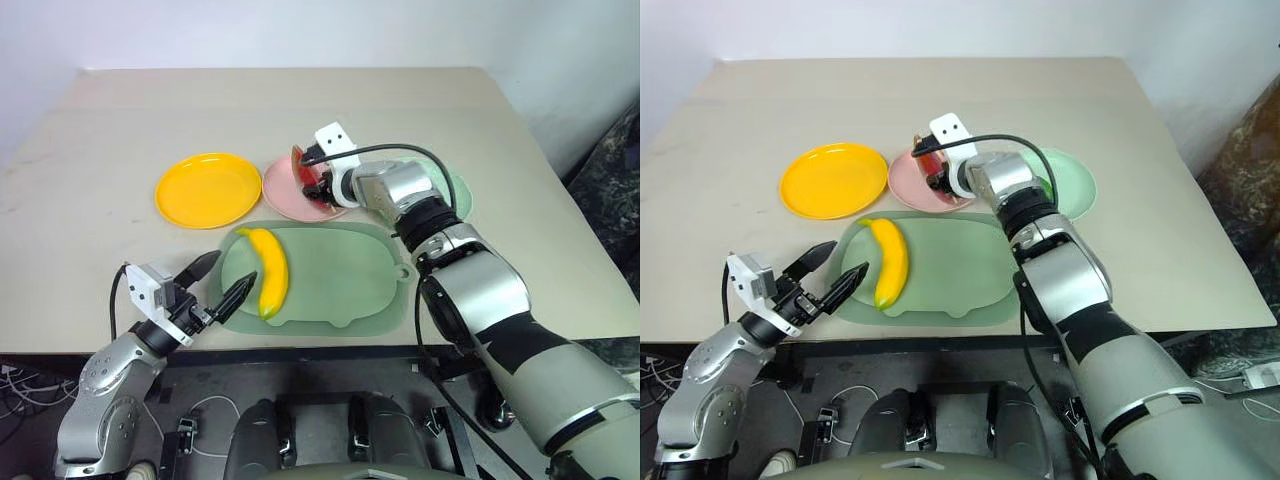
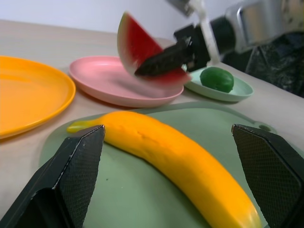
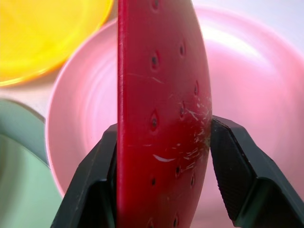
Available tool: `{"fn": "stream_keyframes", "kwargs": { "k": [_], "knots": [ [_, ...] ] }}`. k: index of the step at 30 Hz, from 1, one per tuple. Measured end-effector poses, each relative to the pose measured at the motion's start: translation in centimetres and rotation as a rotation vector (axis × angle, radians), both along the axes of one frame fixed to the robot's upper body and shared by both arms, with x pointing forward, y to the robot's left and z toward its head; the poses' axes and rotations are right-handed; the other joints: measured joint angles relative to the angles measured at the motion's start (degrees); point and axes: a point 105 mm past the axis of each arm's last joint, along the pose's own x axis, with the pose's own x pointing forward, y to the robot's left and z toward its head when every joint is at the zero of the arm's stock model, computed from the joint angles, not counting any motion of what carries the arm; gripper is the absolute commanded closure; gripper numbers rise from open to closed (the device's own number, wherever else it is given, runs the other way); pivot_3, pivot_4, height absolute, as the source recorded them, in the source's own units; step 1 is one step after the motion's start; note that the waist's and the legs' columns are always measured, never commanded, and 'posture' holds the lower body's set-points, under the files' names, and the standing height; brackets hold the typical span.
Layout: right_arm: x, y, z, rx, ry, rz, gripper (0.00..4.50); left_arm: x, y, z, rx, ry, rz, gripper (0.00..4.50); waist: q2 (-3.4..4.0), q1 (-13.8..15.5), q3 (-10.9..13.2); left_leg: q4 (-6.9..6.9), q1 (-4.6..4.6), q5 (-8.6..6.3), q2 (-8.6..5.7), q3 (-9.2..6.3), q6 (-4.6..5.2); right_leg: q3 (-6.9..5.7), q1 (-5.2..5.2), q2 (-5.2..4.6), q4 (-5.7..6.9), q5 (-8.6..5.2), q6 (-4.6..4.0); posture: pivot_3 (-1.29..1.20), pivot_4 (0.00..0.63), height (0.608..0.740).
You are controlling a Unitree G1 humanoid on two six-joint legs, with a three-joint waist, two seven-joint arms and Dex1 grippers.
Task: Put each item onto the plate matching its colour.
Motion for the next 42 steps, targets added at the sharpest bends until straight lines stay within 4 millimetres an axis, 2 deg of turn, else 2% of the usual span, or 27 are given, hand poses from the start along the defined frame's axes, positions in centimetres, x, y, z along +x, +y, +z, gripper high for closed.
{"fn": "stream_keyframes", "kwargs": {
  "k": [1, 3, 4, 8, 15, 18, 20, 21, 24, 26, 28, 31, 33, 39, 42],
  "knots": [
    [0.1, -0.1, -0.2, -0.001, -0.007, -0.011, 2.30, -0.1, 0.1, 0.0, 0.001, -0.002, 0.005, 0.00, 0.01, 0.11, 0.01, 0.01, -0.02, 0.00, 0.00, -0.02, 0.00, 0.00, -0.01, -0.01, 0.01, 0.00, 0.00, 0.00, 0.150, 0.695],
    [0.3, -0.2, -0.5, 0.001, -0.021, -0.027, 1.58, -0.2, 0.3, 0.2, 0.004, -0.010, 0.018, 0.00, 0.01, 0.15, 0.01, 0.03, -0.03, 0.00, 0.00, -0.03, 0.00, 0.00, -0.02, -0.01, 0.03, 0.00, 0.00, 0.00, 0.150, 0.695],
    [0.4, -0.2, -0.6, 0.001, -0.032, -0.028, 1.36, -0.2, 0.4, 0.3, 0.006, -0.012, 0.023, 0.00, 0.01, 0.13, 0.01, 0.03, -0.03, 0.00, 0.00, -0.03, 0.00, 0.00, -0.03, -0.02, 0.04, 0.00, 0.00, 0.00, 0.150, 0.695],
    [0.6, 0.0, 0.2, 0.032, -0.053, -0.027, 0.03, -0.4, 0.4, 0.5, 0.010, -0.019, 0.026, 0.00, 0.02, 0.05, 0.01, 0.02, -0.04, 0.01, 0.02, -0.03, -0.01, 0.01, -0.06, -0.01, 0.06, 0.00, 0.00, 0.00, 0.150, 0.695],
    [0.7, 0.6, 3.2, 0.141, -0.101, 0.027, 0.03, -0.3, 0.4, 0.7, 0.021, -0.016, 0.027, 0.00, 0.02, 0.10, 0.01, 0.03, -0.05, 0.01, 0.01, -0.03, -0.01, 0.01, -0.06, -0.01, 0.06, 0.00, 0.00, 0.00, 0.150, 0.695],
    [0.4, 1.0, 5.7, 0.221, -0.140, 0.103, 0.03, -0.2, 0.4, 1.0, 0.022, -0.021, 0.019, 0.00, 0.03, 0.12, 0.02, 0.03, -0.11, 0.01, 0.02, -0.05, -0.01, 0.01, -0.11, -0.01, 0.07, 0.00, 0.00, 0.00, 0.150, 0.695],
    [-0.8, 0.1, 8.3, 0.315, -0.279, 0.198, 0.03, -0.1, 0.2, 1.3, 0.012, -0.032, 0.007, 0.00, -0.08, 0.65, -0.05, 0.02, -0.14, 0.01, 0.02, -0.24, -0.01, -0.13, 0.04, -0.02, -0.07, -0.01, 0.01, 0.00, 0.150, 0.695],
    [-1.6, -0.6, 8.6, 0.348, -0.317, 0.228, 0.03, -0.1, 0.4, 1.3, 0.015, -0.028, 0.012, 0.00, -0.07, 0.73, -0.05, 0.03, -0.14, 0.00, 0.01, -0.24, -0.01, -0.14, 0.04, -0.05, -0.08, -0.01, 0.01, 0.00, 0.150, 0.695],
    [-4.3, -3.2, 6.6, 0.438, -0.317, 0.260, 0.03, -0.1, 0.5, 1.1, 0.017, -0.015, 0.016, 0.00, -0.07, 0.90, -0.05, 0.07, -0.15, 0.00, -0.02, -0.25, 0.00, -0.14, 0.05, -0.10, -0.03, 0.00, 0.02, 0.00, 0.150, 0.695],
    [-7.2, -4.4, 5.1, 0.483, -0.321, 0.315, 0.03, -0.1, 0.5, 1.1, -0.007, -0.011, 0.024, 0.00, -0.05, 0.69, -0.04, 0.06, -0.13, 0.01, -0.02, -0.27, -0.01, -0.14, 0.04, -0.06, 0.01, 0.00, 0.02, 0.00, 0.150, 0.695],
    [-9.8, -4.8, 5.3, 0.511, -0.353, 0.378, 0.03, -0.2, 0.3, 1.5, -0.030, -0.020, 0.025, 0.00, 0.01, 0.18, 0.00, 0.04, -0.09, 0.04, 0.00, -0.27, -0.05, -0.12, 0.02, -0.02, 0.05, 0.01, 0.01, 0.00, 0.150, 0.695],
    [-12.3, -5.5, 6.4, 0.541, -0.355, 0.429, 0.03, -0.5, -0.2, 2.1, -0.032, -0.034, 0.027, 0.00, 0.01, 0.09, 0.00, 0.00, 0.20, 0.04, 0.01, -0.26, -0.06, -0.08, 0.22, 0.02, 0.03, 0.00, -0.02, 0.00, 0.150, 0.695],
    [-13.3, -6.1, 6.1, 0.549, -0.334, 0.431, 0.03, -0.7, -0.5, 2.2, -0.032, -0.034, 0.036, 0.00, 0.00, 0.31, 0.00, -0.04, 0.48, -0.01, 0.00, -0.27, -0.02, -0.08, 0.51, -0.01, -0.08, -0.01, -0.02, 0.00, 0.150, 0.695],
    [-15.1, -7.2, 2.1, 0.523, -0.190, 0.388, 0.03, -0.3, -1.8, 1.9, -0.005, -0.016, 0.105, 0.00, -0.01, 0.91, -0.01, -0.01, 0.50, -0.21, -0.04, -0.27, 0.34, -0.08, 0.56, -0.16, -0.08, 0.00, -0.02, 0.00, 0.150, 0.695],
    [-15.2, -7.4, 1.8, 0.508, -0.181, 0.377, 0.03, 0.3, -2.7, 2.0, -0.013, -0.016, 0.156, 0.00, -0.02, 0.93, -0.01, 0.02, 0.51, -0.21, -0.05, -0.27, 0.34, -0.08, 0.56, -0.14, -0.07, 0.00, -0.01, 0.00, 0.150, 0.695]
  ]
}}
